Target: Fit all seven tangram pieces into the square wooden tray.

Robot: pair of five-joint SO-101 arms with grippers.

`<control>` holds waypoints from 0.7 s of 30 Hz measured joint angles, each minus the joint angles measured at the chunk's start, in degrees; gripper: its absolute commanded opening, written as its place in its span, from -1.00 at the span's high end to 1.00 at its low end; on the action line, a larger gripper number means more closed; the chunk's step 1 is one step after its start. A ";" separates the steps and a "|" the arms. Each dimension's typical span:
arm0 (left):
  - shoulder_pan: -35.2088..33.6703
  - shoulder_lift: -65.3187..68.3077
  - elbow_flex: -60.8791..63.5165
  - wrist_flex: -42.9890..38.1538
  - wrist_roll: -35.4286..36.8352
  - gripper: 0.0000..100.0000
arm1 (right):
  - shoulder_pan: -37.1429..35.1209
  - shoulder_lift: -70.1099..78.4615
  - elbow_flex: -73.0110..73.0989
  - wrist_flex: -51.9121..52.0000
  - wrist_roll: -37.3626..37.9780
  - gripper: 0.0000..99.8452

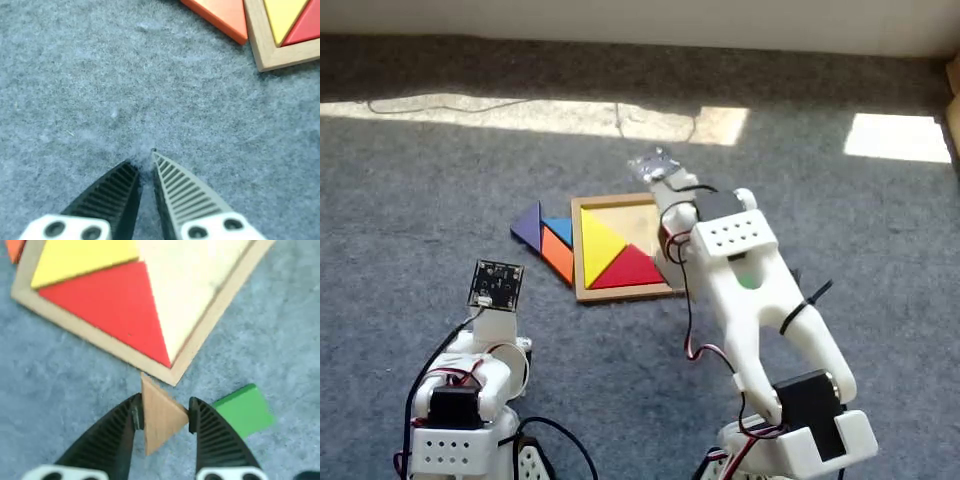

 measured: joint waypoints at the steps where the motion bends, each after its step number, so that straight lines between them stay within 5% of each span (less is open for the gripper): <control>1: 0.00 0.00 0.00 0.00 0.00 0.99 | 0.00 0.00 -1.49 0.00 -4.40 0.82; 8: 0.00 0.00 0.00 0.00 0.00 0.99 | -2.64 0.00 -8.09 -4.40 -37.45 0.83; 21: 0.00 0.00 0.00 0.00 0.00 0.99 | -5.89 14.59 -8.09 -28.22 -65.85 0.82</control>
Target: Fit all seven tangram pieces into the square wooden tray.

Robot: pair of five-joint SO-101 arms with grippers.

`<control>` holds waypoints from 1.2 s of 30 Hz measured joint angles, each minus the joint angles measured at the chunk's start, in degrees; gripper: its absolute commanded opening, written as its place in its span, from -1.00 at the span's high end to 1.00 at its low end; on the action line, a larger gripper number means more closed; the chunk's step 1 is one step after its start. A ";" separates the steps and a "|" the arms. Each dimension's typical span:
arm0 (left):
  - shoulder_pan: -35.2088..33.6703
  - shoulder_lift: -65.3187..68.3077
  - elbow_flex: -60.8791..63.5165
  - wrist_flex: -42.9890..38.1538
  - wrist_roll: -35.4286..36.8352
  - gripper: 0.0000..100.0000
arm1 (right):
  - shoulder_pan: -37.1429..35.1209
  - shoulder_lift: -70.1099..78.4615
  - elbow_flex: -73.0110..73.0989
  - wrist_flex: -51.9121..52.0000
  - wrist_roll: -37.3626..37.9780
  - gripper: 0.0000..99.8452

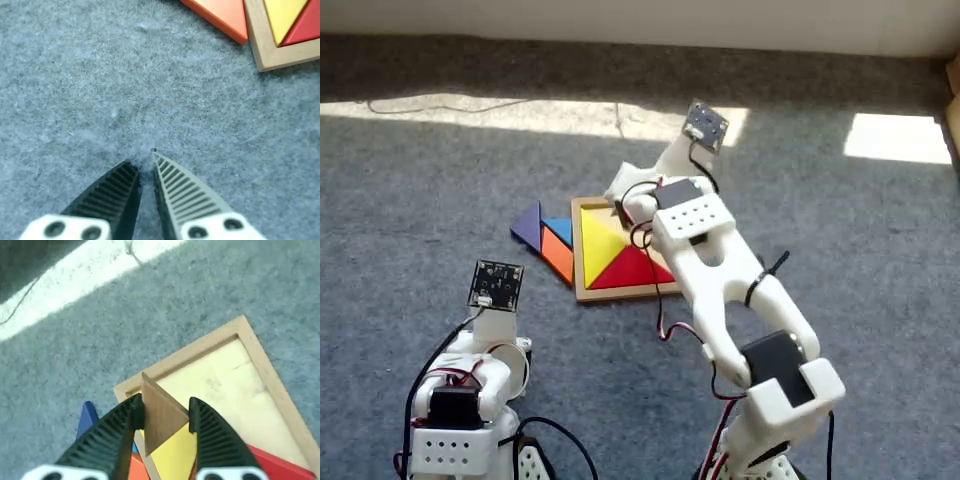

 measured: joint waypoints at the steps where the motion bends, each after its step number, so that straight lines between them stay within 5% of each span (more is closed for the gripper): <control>1: 0.00 0.00 0.00 0.00 0.00 0.99 | 0.00 1.23 0.00 -0.35 -1.32 0.82; 5: 0.00 0.00 0.00 0.00 0.00 0.99 | 0.00 3.69 -0.53 -0.62 -5.63 0.81; 12: 0.00 0.00 0.00 0.00 0.00 0.99 | -0.35 4.84 -1.93 -0.70 -9.49 0.45; 18: 0.00 0.00 0.00 0.00 0.00 0.99 | -3.16 4.84 -1.93 -0.70 -8.70 0.50; 24: 0.00 0.00 0.00 0.00 0.00 0.99 | -3.16 0.00 -1.85 -0.79 0.35 0.99; 36: 0.00 0.00 0.00 0.00 0.00 0.99 | 5.63 -7.38 11.43 -5.80 27.34 0.99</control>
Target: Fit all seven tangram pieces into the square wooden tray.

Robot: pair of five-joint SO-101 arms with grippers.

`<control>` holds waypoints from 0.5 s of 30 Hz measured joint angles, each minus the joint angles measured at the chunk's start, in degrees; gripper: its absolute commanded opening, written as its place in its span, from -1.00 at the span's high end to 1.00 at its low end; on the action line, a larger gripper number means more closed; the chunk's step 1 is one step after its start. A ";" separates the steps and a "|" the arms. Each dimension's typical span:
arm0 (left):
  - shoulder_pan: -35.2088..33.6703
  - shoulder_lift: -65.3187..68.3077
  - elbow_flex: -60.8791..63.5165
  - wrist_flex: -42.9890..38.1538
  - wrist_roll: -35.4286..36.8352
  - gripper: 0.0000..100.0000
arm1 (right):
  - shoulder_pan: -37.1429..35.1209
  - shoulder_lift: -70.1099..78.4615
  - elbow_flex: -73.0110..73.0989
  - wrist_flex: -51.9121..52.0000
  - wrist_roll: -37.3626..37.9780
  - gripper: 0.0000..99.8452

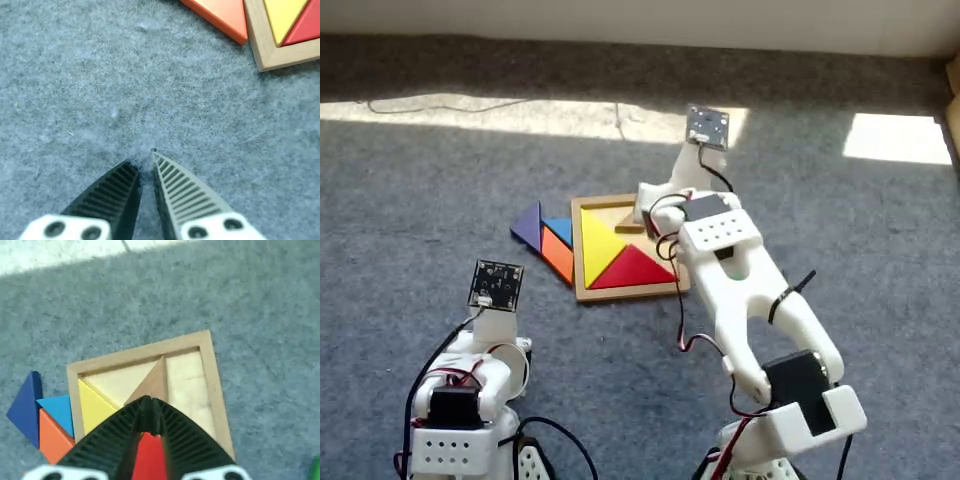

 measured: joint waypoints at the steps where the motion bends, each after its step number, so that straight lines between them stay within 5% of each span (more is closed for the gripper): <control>1: 0.00 0.00 0.00 0.00 0.00 0.99 | 0.44 1.23 0.09 -1.58 1.49 0.99; 15: 0.00 0.00 0.00 0.00 0.00 0.99 | -1.05 14.33 -0.35 -7.12 5.19 0.99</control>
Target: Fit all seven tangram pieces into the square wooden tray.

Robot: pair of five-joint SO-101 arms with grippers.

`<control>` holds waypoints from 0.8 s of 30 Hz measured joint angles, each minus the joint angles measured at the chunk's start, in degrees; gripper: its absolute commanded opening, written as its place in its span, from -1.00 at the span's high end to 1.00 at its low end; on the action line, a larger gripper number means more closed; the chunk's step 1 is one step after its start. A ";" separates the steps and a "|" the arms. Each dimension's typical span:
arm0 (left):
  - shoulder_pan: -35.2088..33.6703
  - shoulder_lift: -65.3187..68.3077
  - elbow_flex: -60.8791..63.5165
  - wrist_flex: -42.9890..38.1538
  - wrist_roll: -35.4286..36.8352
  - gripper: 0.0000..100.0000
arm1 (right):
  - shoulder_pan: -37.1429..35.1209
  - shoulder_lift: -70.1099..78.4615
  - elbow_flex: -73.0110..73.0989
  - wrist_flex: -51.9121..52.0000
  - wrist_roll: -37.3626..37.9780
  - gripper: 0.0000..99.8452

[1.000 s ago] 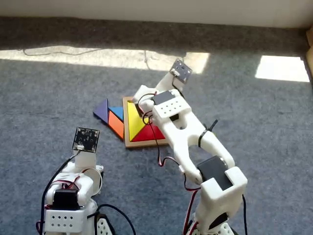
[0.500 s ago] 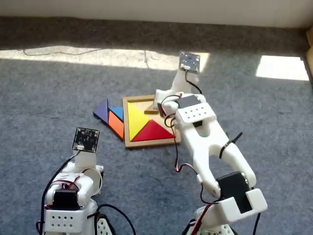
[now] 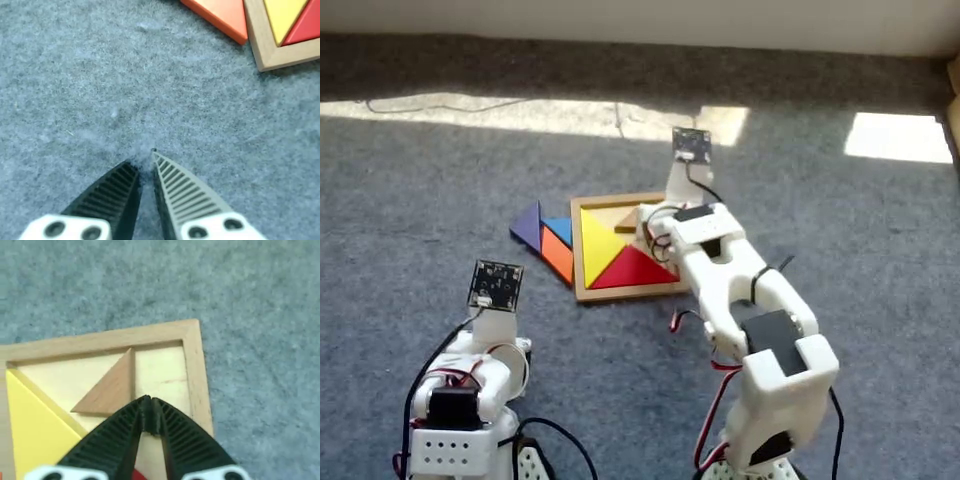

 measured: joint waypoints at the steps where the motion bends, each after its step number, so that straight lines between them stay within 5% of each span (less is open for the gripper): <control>1: 0.00 0.00 0.00 0.00 0.00 0.99 | -0.79 0.00 -0.18 -0.09 0.00 0.99; 11: 0.00 0.00 0.00 0.00 0.00 0.99 | -7.21 0.53 -0.88 -5.54 0.00 0.99; 24: 0.00 0.00 0.00 0.00 0.00 0.99 | -5.01 -2.11 -0.79 -6.33 0.00 0.99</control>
